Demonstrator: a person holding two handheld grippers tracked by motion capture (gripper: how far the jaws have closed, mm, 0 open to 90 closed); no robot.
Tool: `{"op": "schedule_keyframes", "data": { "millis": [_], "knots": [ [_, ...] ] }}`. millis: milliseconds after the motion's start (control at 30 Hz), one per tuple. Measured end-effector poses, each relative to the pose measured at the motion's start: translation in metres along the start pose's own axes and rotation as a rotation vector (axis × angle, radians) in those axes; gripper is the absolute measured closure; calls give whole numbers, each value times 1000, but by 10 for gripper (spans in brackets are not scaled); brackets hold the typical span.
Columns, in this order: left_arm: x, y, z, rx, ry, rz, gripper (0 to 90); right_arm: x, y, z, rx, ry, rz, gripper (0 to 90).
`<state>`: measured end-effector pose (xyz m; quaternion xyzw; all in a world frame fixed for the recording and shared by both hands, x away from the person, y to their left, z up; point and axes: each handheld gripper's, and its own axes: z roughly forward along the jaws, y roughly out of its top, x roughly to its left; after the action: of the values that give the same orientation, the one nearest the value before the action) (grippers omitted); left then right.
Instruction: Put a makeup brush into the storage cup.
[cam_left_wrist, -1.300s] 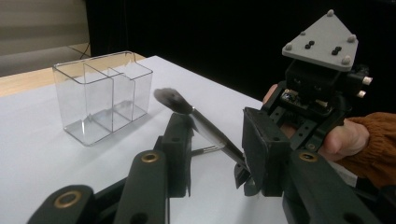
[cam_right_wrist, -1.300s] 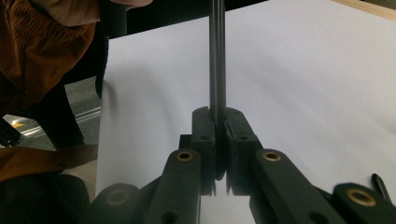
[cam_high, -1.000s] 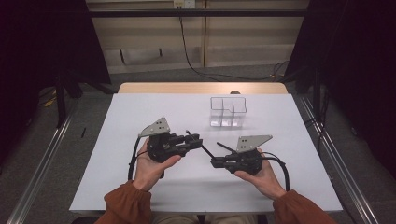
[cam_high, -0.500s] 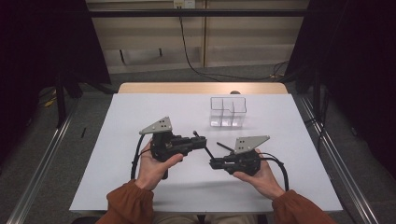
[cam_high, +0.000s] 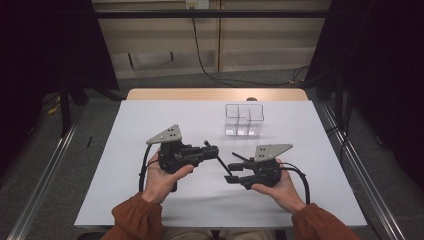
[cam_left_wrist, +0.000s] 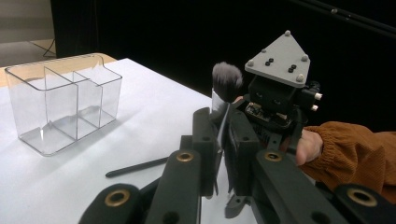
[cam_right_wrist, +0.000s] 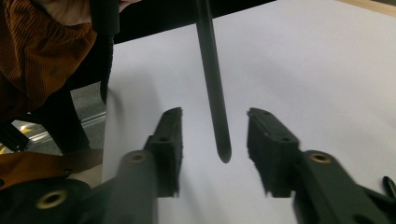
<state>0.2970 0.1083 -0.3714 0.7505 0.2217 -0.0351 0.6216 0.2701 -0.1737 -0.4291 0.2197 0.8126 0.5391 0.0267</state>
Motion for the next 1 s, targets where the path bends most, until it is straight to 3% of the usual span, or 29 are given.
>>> {"op": "schedule_keyframes", "data": {
  "millis": [67, 167, 433, 533, 633, 833, 1000],
  "knots": [
    [1, 0, -2, 0, 2, -1, 840, 0, 0, -1, -7, -1, 7, 371],
    [1, 1, -3, -2, 9, -1, 840, 0, 1, -4, -30, -5, 1, 263],
    [3, 1, -6, 16, 31, 15, 840, -1, 2, -10, -73, -16, -13, 57],
    [4, 2, -7, 17, 33, 17, 840, -2, 1, -12, -85, -11, 0, 58],
    [4, 3, -8, 24, 33, 18, 840, 0, 0, -11, -74, -57, -3, 69],
    [7, 4, -15, 44, 51, 27, 840, -2, -3, -12, -101, -92, 9, 58],
    [10, 6, -19, 60, 59, 25, 840, -2, -5, -14, -118, -95, 25, 42]
  ]
}}
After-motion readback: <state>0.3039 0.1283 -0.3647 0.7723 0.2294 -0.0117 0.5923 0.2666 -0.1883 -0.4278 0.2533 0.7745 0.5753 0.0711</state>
